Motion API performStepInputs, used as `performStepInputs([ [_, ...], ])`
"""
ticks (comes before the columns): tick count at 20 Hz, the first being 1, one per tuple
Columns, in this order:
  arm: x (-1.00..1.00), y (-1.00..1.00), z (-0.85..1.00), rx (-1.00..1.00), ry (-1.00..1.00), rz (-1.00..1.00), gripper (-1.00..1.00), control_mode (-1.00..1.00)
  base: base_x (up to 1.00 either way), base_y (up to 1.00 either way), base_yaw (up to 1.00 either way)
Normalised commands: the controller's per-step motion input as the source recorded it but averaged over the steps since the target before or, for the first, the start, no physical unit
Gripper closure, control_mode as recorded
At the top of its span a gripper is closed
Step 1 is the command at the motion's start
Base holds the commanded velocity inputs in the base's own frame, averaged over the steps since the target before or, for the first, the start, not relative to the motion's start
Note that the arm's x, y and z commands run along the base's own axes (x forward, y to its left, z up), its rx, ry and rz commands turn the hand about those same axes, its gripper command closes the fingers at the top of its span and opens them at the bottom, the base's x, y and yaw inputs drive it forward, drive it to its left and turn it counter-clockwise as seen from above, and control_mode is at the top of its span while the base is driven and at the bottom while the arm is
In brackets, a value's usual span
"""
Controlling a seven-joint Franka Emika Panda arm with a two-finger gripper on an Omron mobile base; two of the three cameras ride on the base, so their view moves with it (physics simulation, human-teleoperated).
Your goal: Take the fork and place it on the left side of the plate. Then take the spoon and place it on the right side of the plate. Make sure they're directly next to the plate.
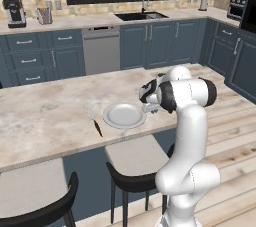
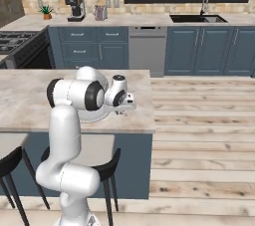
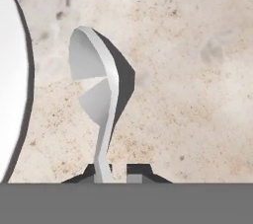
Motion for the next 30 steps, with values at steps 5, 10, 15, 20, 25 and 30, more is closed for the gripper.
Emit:
performStepInputs([
  [5, 0.03, 0.05, -0.17, -0.02, 0.0, -0.07, -1.0, -1.0, 0.0, 0.0, 0.0],
  [10, 0.0, 0.0, 0.0, -0.01, -0.02, -0.08, -1.0, -1.0, 0.0, 0.0, 0.0],
  [15, -0.13, 0.0, 0.16, -0.02, -0.03, -0.08, -1.0, -1.0, 0.0, 0.0, 0.0],
  [20, -0.29, 0.0, 0.44, -0.05, -0.07, -0.04, -1.0, -1.0, 0.0, 0.0, 0.0],
  [25, -0.4, -0.01, 0.54, -0.04, -0.07, -0.02, -1.0, -1.0, 0.0, 0.0, 0.0],
  [30, -0.65, -0.03, 0.59, -0.01, -0.09, -0.02, -1.0, -1.0, 0.0, 0.0, 0.0],
])
